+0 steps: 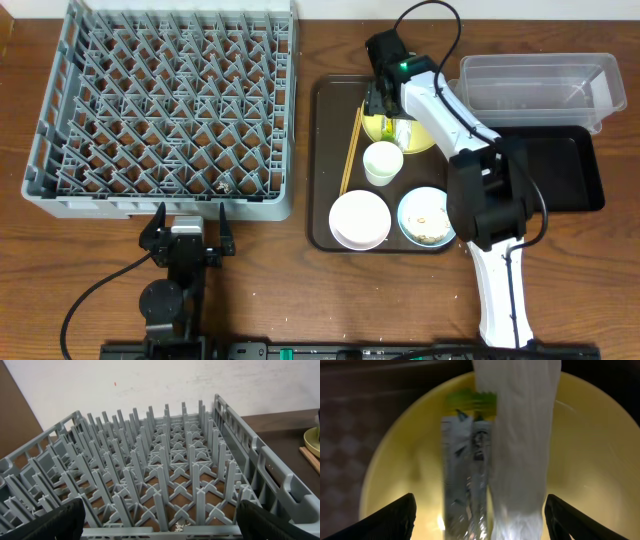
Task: Sort waste into correct bins and load items into the dishwasher
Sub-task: 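Reach the right gripper to the yellow plate and grasp the snack wrapper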
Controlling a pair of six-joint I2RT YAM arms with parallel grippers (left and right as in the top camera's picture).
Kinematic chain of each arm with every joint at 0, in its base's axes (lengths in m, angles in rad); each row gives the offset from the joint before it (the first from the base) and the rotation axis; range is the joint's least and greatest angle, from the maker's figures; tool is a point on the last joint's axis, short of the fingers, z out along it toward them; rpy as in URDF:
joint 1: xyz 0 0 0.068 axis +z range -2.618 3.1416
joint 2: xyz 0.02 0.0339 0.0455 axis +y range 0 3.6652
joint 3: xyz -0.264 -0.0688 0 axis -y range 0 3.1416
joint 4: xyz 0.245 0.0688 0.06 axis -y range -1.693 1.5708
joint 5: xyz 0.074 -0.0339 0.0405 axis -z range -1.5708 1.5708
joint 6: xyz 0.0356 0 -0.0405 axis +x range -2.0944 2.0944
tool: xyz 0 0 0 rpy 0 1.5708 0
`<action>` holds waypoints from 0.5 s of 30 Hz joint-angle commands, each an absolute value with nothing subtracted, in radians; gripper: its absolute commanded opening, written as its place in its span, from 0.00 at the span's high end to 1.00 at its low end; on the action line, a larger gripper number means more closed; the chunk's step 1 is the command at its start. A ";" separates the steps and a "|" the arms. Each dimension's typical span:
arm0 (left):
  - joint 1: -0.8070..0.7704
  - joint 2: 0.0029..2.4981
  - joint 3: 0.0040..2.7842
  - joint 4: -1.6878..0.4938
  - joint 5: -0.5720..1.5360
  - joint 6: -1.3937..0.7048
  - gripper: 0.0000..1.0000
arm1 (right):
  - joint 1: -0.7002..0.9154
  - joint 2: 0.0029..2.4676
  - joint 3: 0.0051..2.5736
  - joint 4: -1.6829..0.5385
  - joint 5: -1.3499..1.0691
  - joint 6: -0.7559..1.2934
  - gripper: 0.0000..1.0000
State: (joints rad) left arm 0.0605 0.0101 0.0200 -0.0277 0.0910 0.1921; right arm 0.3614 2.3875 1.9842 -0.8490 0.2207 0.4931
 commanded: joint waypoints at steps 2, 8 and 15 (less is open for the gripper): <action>0.057 0.004 0.004 -0.062 0.101 0.205 0.02 | 0.358 2.415 1.994 -0.855 0.262 0.499 0.20; 0.057 0.004 0.004 -0.062 0.101 0.205 0.02 | 0.358 2.432 1.993 -0.884 0.260 0.492 0.44; 0.057 0.004 0.004 -0.062 0.101 0.205 0.02 | 0.359 2.433 1.993 -0.905 0.253 0.492 0.99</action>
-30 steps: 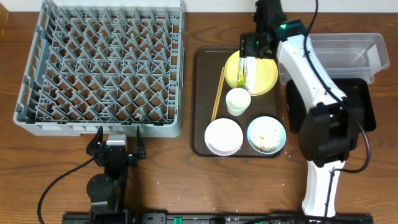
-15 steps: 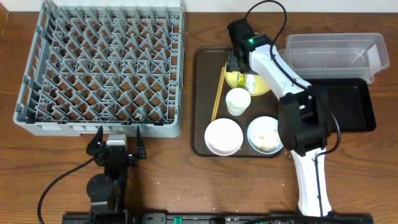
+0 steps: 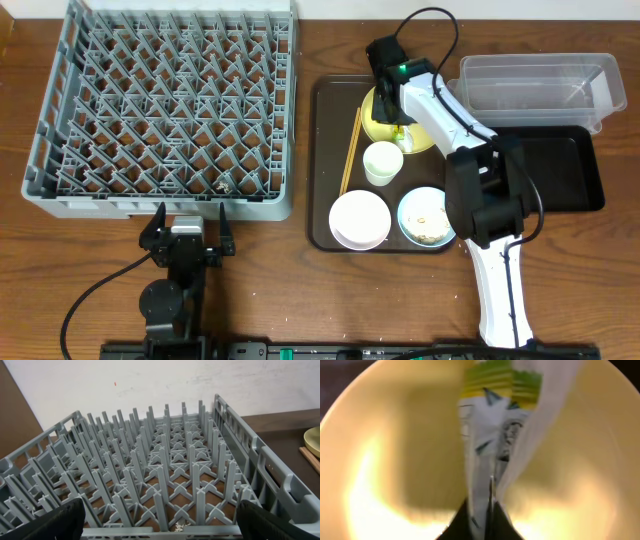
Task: Sort waste into correct bins and load items into the dishwasher
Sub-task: 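Reach the right gripper to the yellow plate and grasp the snack wrapper, then carry the wrapper with the right gripper and drop it into the clear bin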
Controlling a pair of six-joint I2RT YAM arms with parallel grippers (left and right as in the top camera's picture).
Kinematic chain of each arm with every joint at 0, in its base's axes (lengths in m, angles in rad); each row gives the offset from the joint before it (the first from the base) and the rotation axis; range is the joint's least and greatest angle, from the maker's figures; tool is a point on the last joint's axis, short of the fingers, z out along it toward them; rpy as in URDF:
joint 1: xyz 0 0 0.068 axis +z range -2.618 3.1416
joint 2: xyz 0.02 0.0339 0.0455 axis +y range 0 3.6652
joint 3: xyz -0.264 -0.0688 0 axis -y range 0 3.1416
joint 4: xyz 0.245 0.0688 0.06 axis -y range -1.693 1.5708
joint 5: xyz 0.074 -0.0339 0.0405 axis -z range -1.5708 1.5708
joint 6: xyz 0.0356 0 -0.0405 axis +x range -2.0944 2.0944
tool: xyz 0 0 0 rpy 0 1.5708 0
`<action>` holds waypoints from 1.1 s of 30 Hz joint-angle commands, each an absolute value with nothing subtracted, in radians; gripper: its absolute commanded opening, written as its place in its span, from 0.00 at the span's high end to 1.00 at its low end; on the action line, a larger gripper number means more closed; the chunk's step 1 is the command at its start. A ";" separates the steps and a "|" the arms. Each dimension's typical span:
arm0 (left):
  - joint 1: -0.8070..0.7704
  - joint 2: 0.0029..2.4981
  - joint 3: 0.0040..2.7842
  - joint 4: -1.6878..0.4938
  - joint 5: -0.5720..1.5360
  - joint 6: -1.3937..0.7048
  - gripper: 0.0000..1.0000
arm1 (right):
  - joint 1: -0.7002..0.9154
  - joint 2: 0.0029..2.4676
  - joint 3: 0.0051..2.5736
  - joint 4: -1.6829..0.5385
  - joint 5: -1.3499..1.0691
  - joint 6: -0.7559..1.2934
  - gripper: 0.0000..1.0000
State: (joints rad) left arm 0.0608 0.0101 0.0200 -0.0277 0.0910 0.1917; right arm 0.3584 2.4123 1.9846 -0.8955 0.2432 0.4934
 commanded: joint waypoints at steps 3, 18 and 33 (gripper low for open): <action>0.057 0.004 0.004 -0.062 0.101 0.205 0.02 | 0.358 2.425 1.998 -0.906 0.208 0.449 0.99; 0.057 0.004 0.004 -0.062 0.101 0.205 0.02 | 0.183 1.963 2.033 -1.042 0.044 0.426 0.99; 0.057 0.004 0.004 -0.062 0.101 0.205 0.02 | -0.142 1.997 1.953 -1.066 0.181 1.026 0.98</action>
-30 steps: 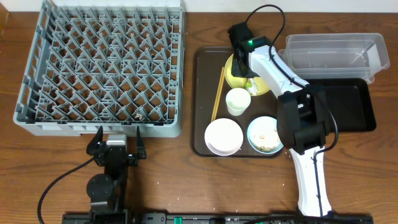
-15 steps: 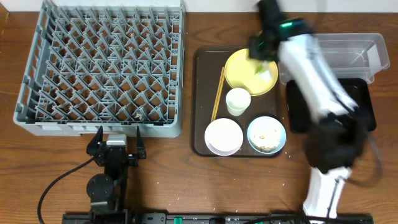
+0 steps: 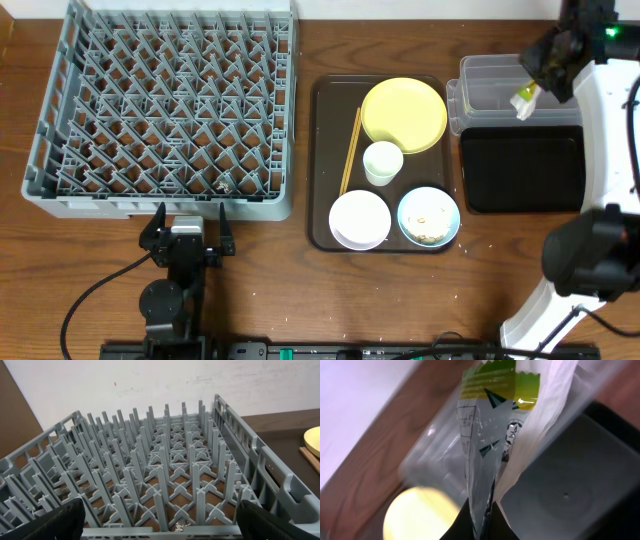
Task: Sort waste into correct bins and load items into the dishwasher
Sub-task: 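Carry the wrapper with the right gripper and drop it into the clear bin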
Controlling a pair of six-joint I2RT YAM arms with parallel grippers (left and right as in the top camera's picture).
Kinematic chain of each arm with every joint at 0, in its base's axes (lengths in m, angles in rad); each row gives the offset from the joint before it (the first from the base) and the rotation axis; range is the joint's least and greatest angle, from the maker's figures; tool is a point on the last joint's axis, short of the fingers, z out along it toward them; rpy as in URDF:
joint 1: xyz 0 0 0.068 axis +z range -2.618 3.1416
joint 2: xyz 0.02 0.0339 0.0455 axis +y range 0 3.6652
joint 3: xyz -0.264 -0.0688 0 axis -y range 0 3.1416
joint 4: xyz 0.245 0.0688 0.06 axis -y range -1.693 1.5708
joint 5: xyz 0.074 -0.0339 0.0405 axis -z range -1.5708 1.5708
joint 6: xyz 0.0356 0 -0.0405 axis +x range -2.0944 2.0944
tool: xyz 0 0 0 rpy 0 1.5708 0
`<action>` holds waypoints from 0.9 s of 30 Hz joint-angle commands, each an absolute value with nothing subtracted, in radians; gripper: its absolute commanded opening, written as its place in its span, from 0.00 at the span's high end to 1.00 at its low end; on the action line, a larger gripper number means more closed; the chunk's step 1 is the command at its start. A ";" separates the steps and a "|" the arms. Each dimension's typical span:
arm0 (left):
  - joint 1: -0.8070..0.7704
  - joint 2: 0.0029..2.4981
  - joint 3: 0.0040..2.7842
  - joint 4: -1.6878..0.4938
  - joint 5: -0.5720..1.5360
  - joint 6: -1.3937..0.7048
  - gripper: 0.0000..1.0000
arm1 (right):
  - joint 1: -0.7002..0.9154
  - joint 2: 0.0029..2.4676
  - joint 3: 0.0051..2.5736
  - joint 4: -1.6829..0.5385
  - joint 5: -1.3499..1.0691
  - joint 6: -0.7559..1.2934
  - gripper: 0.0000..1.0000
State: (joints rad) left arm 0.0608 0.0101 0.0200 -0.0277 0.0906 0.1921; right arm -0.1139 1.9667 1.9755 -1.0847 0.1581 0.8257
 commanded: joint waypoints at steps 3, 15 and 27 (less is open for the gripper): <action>0.057 0.004 0.004 -0.062 0.101 0.205 0.02 | -0.150 2.038 1.919 -0.988 0.179 1.054 0.98; 0.057 0.004 0.004 -0.062 0.101 0.205 0.02 | -0.149 2.144 1.910 -0.828 0.175 1.041 0.75; 0.057 0.004 0.004 -0.062 0.101 0.205 0.02 | -0.145 1.973 1.911 -0.848 -0.047 0.516 0.34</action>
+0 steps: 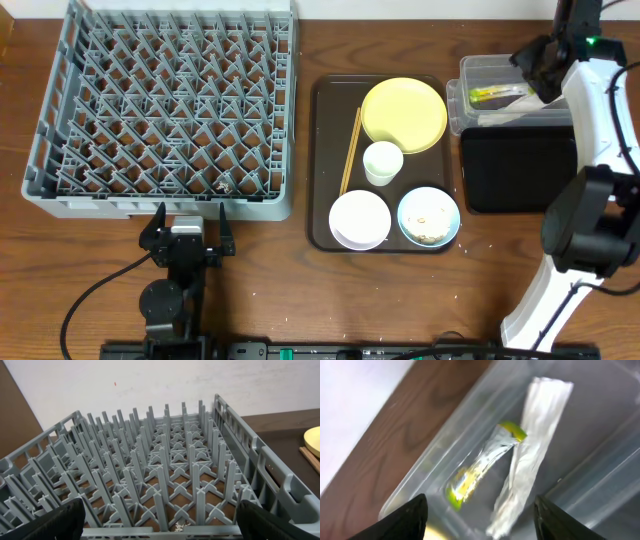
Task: Sort waste into correct bins and load items into the dishwasher
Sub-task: 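Carry the wrapper with the right gripper and drop it into the clear bin, then move the right gripper to the light-blue bowl and grasp its rim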
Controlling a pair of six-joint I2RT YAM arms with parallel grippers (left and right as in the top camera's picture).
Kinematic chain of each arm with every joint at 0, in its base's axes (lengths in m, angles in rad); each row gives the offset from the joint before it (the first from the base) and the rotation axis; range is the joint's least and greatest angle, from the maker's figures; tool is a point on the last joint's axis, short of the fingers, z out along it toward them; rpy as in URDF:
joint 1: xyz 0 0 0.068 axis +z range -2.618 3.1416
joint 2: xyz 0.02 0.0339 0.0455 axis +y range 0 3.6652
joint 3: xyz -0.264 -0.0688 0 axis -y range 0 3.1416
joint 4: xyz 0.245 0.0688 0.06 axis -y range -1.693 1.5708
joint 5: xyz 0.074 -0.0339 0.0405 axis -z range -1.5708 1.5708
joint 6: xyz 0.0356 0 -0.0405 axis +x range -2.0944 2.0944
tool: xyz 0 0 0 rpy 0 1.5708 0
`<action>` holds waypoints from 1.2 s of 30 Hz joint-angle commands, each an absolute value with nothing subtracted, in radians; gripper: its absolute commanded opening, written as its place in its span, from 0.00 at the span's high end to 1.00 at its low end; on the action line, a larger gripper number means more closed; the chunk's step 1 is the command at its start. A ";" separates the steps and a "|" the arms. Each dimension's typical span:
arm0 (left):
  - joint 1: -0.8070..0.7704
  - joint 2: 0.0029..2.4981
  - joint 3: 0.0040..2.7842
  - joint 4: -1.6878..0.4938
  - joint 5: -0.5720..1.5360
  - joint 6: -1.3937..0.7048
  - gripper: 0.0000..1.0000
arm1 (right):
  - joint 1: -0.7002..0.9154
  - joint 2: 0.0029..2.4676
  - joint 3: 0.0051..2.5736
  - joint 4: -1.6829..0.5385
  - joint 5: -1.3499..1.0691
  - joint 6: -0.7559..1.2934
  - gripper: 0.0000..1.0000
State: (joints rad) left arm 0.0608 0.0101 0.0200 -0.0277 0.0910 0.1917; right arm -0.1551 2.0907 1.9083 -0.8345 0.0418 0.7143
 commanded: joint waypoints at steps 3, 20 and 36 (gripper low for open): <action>0.057 0.004 0.004 -0.062 0.101 0.205 0.02 | -0.126 1.892 1.911 -0.948 -0.137 0.404 0.33; 0.057 0.004 0.004 -0.062 0.101 0.205 0.02 | 0.406 1.790 1.601 -1.325 -0.068 0.406 0.48; 0.057 0.004 0.004 -0.062 0.101 0.205 0.02 | 0.523 1.790 1.308 -1.096 0.076 0.611 0.64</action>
State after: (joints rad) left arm 0.0608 0.0105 0.0200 -0.0277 0.0906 0.1917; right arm 0.5179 1.7859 1.3491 -1.1152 0.0044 0.5488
